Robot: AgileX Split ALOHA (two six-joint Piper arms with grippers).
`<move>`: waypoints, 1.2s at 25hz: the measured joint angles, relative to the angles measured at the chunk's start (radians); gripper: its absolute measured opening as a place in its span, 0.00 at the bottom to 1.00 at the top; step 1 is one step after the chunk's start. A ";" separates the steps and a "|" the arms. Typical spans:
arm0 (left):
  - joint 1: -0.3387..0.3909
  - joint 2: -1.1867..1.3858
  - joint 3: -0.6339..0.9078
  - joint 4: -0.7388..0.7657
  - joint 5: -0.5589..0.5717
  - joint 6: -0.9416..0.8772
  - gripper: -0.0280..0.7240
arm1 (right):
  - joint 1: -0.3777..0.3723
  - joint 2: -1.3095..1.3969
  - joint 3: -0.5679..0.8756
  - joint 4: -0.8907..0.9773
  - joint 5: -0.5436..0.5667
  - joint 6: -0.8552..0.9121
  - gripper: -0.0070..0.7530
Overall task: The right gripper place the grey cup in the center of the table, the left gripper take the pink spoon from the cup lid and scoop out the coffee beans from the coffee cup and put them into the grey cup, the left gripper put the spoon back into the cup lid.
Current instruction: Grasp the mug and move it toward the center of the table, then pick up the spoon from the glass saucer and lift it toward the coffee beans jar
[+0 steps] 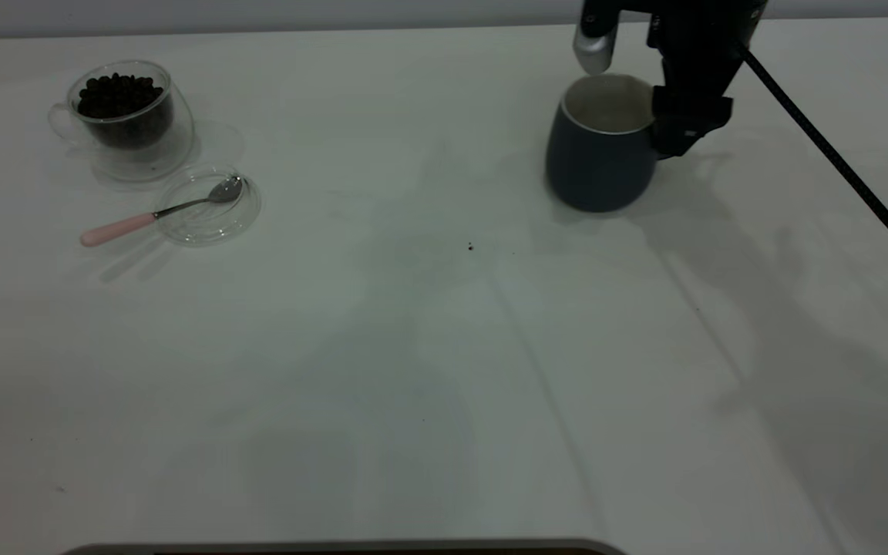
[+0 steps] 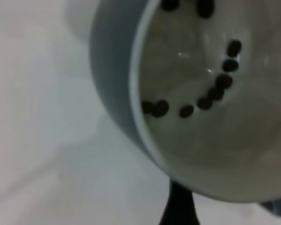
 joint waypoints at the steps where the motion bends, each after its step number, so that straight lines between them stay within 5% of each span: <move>1: 0.000 0.000 0.000 0.000 0.000 0.000 0.79 | 0.010 0.000 0.000 0.026 -0.002 -0.024 0.83; 18: 0.000 0.000 0.000 0.000 0.000 0.003 0.79 | 0.283 -0.018 0.000 0.227 -0.082 -0.063 0.79; 25: 0.000 0.000 0.000 0.000 0.000 0.003 0.79 | 0.271 -0.337 0.000 0.149 0.115 0.247 0.79; 30: 0.000 0.000 0.000 0.000 0.000 0.003 0.79 | 0.267 -0.655 0.000 0.103 0.421 0.463 0.79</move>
